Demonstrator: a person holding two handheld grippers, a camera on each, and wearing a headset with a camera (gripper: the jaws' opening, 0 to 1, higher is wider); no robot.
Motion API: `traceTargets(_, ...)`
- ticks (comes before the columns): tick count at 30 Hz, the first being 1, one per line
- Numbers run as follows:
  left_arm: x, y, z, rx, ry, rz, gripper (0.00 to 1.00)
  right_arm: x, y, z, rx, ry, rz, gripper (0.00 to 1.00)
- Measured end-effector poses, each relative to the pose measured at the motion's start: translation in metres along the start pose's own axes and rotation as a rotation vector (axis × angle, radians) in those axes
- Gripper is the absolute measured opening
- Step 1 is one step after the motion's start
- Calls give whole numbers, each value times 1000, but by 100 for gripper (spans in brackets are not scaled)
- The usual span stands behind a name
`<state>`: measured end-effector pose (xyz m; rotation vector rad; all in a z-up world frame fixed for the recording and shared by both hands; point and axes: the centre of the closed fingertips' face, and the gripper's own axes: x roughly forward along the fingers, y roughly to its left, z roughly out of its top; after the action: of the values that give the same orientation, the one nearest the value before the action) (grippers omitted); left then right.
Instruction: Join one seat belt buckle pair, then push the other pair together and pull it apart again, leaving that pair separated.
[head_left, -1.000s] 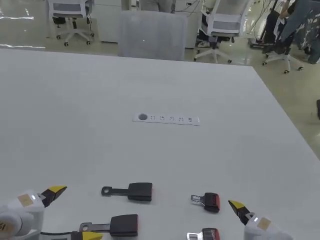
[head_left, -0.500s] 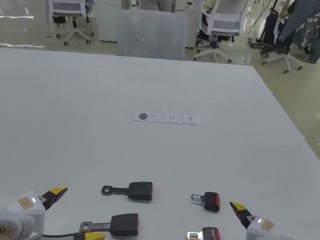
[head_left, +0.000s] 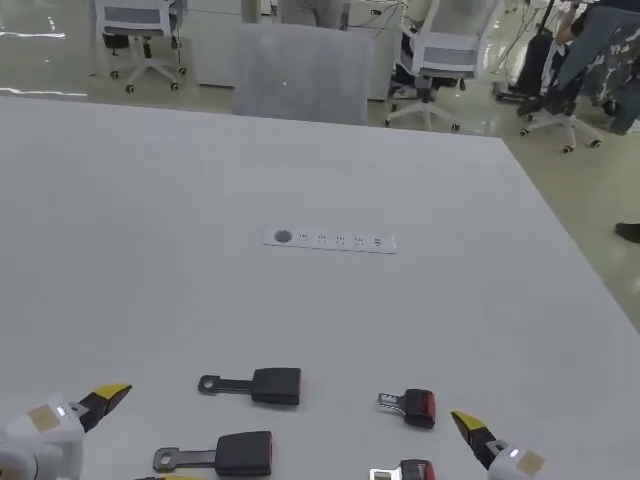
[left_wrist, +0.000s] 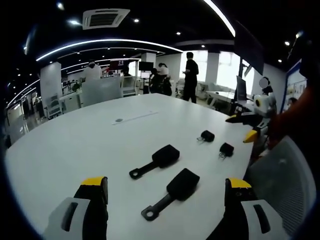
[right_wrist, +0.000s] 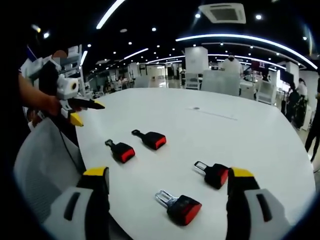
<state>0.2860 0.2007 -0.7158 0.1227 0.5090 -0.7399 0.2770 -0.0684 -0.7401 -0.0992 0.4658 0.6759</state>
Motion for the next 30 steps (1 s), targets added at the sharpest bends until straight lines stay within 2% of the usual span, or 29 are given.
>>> traceTargets(4,0,-1,-1,24,12,-13,100,-1,2,-1,-7,4,14,100)
traceTargets(20,0,-8,-3,20,14,-27,100,-1,6,-2,-14,7,25,100)
traceTargets(30,4,-8,-4,16,18,-30,100,2,6,-4,-18,10,32,100)
